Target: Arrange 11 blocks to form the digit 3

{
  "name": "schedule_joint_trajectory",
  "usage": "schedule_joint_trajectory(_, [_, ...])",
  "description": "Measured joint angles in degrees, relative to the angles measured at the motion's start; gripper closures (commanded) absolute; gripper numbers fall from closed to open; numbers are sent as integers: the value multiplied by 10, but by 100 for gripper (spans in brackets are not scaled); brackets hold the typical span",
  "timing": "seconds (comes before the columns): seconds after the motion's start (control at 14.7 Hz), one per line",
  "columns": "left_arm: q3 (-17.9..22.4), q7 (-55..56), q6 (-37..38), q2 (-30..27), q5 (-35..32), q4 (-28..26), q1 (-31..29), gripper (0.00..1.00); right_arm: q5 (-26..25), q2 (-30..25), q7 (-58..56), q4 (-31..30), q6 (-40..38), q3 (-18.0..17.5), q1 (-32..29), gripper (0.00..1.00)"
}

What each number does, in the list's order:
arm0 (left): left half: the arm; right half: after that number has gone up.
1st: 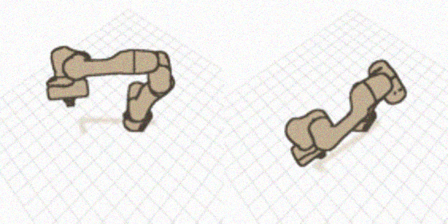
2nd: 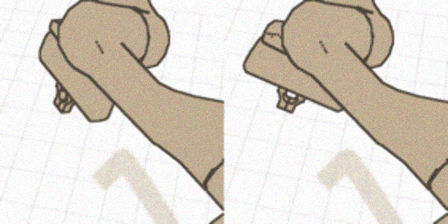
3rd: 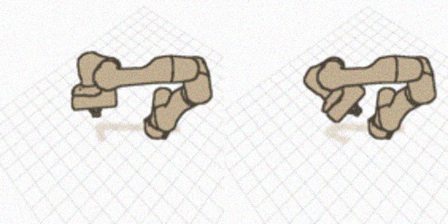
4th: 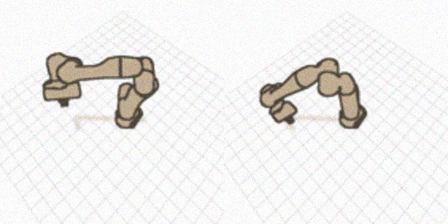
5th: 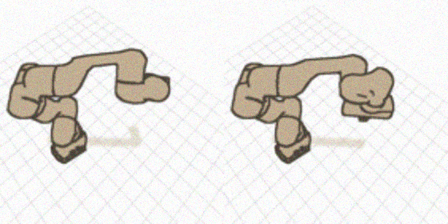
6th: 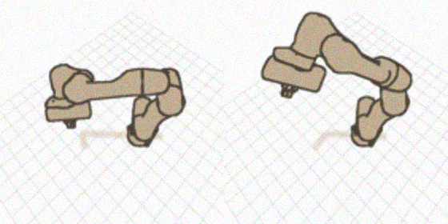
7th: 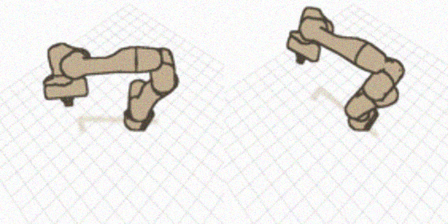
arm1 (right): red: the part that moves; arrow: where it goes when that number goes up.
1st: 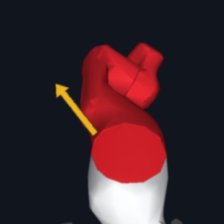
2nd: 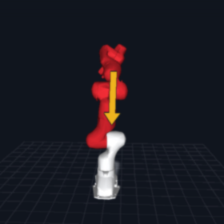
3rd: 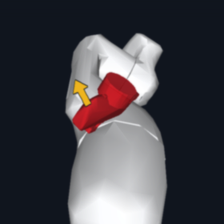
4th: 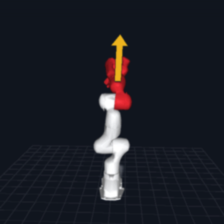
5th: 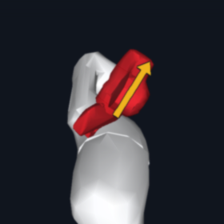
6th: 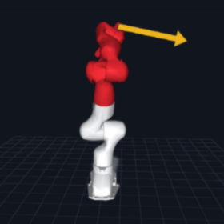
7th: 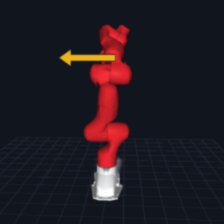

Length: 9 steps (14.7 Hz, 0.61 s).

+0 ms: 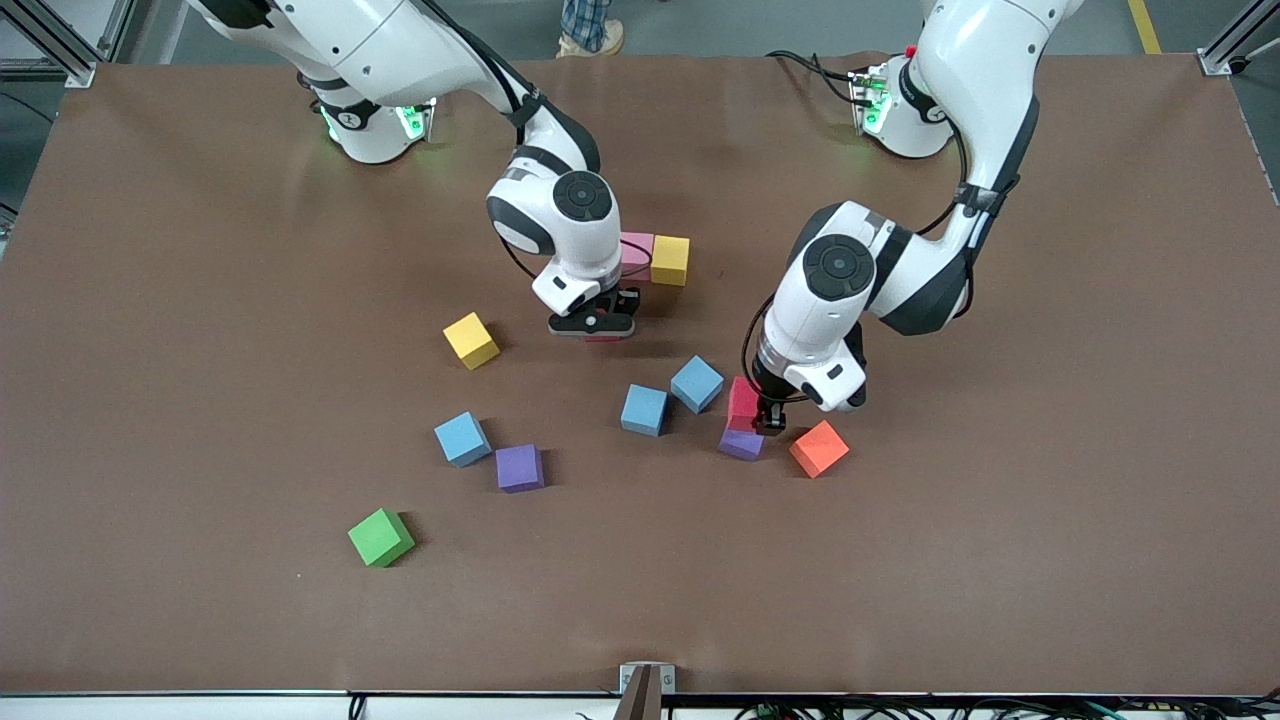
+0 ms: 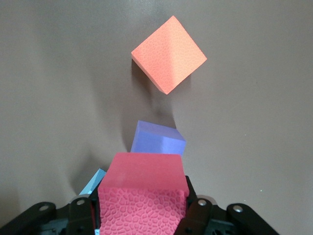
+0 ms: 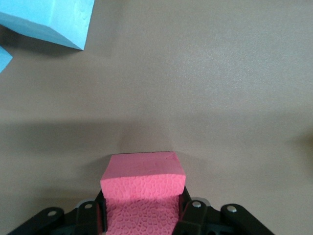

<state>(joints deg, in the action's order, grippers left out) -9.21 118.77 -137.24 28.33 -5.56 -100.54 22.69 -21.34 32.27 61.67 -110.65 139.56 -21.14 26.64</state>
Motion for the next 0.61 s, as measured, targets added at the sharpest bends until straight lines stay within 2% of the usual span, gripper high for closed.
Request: schedule_joint_trajectory(0.61, [0,0,0,0,0,0,0,68,0,4,0,1,0,0,0,99])
